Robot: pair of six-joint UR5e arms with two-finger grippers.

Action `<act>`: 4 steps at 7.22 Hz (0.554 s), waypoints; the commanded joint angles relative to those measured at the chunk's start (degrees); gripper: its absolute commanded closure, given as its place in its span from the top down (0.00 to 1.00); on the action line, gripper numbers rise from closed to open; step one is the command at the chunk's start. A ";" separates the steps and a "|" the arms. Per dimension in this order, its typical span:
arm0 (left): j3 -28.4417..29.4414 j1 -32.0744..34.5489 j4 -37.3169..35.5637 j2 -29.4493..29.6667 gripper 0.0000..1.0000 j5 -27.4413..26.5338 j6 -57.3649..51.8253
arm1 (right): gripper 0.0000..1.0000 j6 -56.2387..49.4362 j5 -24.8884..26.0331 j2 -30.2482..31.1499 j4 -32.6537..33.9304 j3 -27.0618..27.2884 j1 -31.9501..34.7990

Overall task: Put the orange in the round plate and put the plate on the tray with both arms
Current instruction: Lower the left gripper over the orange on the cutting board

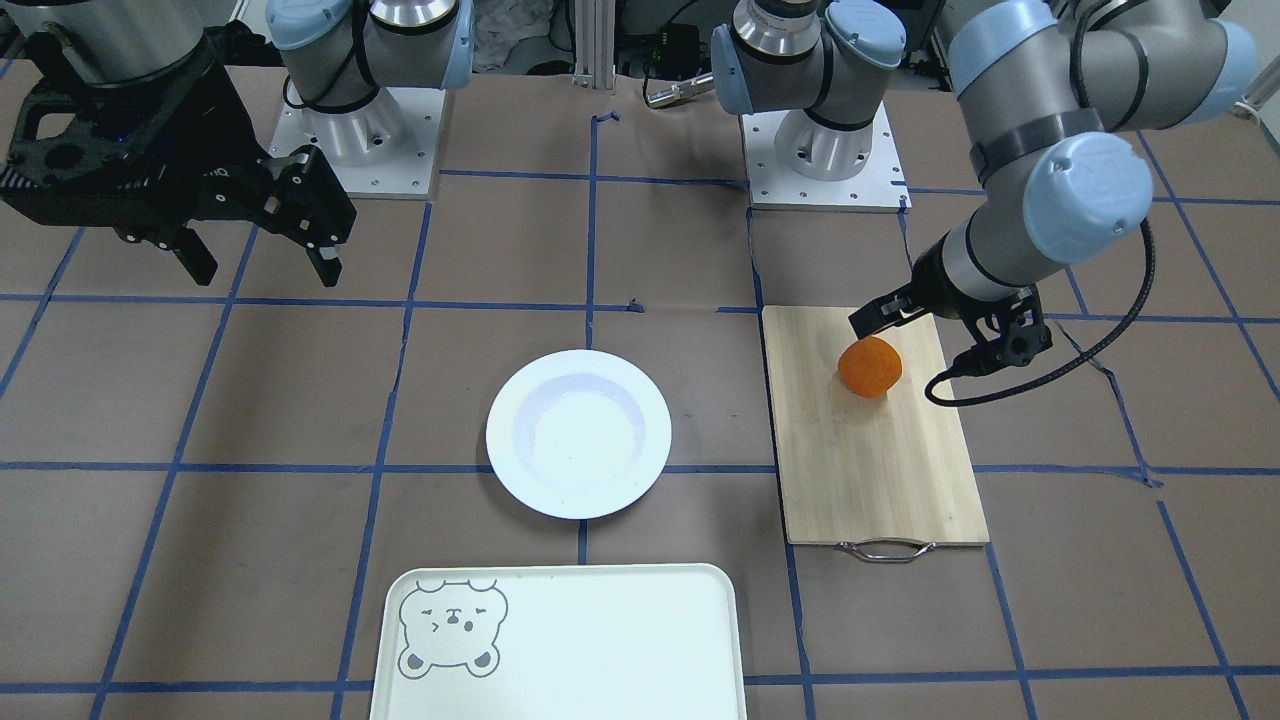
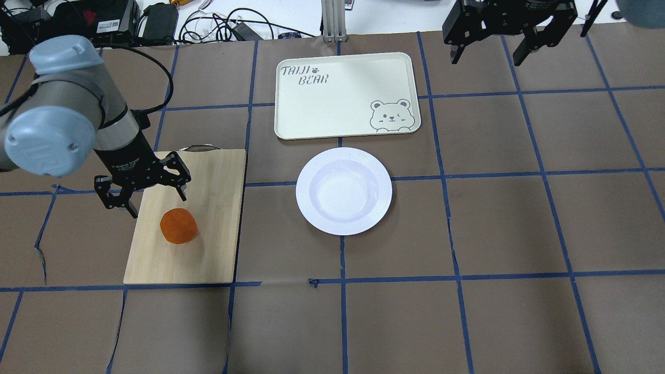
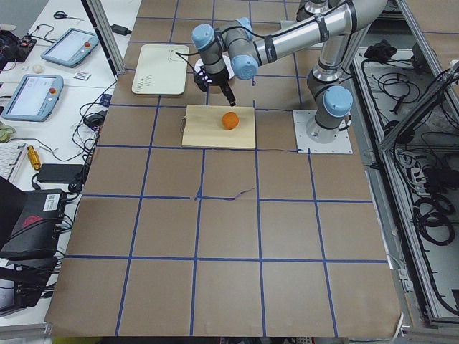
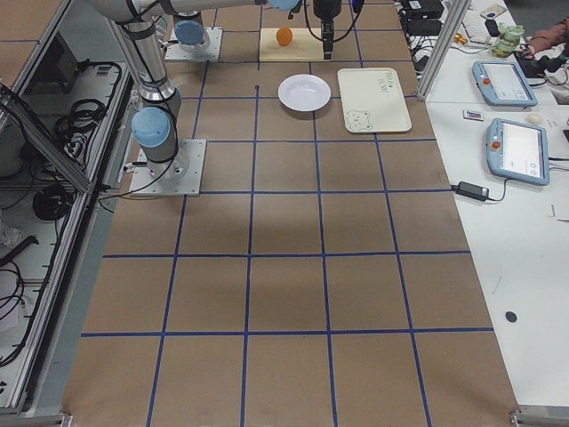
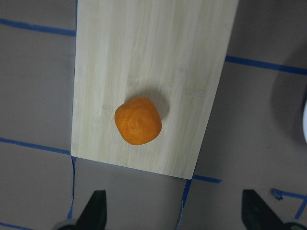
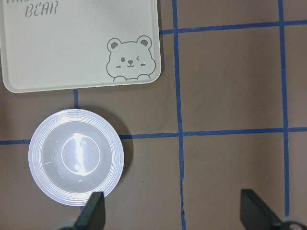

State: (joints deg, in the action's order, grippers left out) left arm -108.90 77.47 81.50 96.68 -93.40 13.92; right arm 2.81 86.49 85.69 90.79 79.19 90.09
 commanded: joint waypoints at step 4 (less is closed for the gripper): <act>-8.61 -2.85 -15.57 3.68 1.00 3.04 0.23 | 1.00 0.00 0.00 0.00 0.00 0.09 0.00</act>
State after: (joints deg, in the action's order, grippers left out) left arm -117.24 74.71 67.01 99.58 -91.65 14.20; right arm 2.81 86.46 85.67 90.79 79.21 90.09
